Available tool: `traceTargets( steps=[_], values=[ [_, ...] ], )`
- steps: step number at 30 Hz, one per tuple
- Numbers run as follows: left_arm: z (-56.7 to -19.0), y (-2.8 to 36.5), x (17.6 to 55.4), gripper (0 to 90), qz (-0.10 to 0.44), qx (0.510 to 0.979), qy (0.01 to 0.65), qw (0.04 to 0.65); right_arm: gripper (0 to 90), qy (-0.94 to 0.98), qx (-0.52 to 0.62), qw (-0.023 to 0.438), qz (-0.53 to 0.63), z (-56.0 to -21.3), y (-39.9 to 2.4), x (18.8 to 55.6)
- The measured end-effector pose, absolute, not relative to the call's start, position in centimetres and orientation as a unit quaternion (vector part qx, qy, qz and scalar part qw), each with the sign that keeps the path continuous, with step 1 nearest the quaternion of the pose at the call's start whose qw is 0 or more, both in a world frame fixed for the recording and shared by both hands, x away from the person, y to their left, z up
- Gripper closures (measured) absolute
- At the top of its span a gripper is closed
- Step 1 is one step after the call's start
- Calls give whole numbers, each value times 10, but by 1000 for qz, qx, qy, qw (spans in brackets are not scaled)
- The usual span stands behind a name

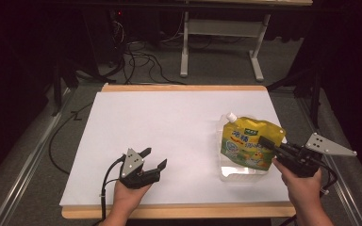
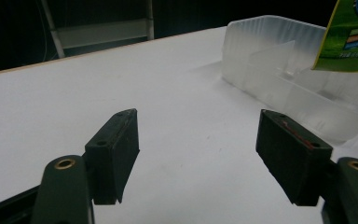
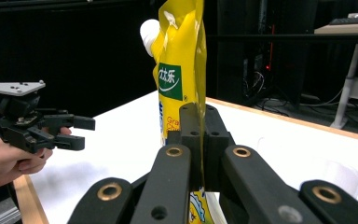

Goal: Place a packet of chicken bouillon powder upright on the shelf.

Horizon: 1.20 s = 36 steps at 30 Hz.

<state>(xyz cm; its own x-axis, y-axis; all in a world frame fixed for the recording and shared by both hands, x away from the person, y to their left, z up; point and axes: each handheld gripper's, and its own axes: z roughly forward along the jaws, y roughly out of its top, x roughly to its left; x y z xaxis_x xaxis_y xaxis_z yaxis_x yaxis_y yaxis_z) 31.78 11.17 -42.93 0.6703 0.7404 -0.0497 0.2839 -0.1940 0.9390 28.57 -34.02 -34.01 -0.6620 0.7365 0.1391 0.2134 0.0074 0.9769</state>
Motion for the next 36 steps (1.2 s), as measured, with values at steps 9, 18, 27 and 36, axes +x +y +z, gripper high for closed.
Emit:
traceTargets(
  steps=[9, 18, 27, 36],
  values=[
    [-429, 112, 318, 303, 213, 742, 345, 533, 900, 674, 363, 214, 606, -350, -339, 285],
    [-429, 112, 318, 304, 214, 742, 345, 534, 900, 672, 378, 216, 599, -360, -337, 288],
    [-429, 112, 318, 305, 213, 743, 343, 533, 900, 679, 382, 209, 591, -370, -336, 291],
    [-429, 111, 318, 305, 211, 745, 342, 533, 900, 683, 394, 204, 580, -386, -340, 295]
  ],
)
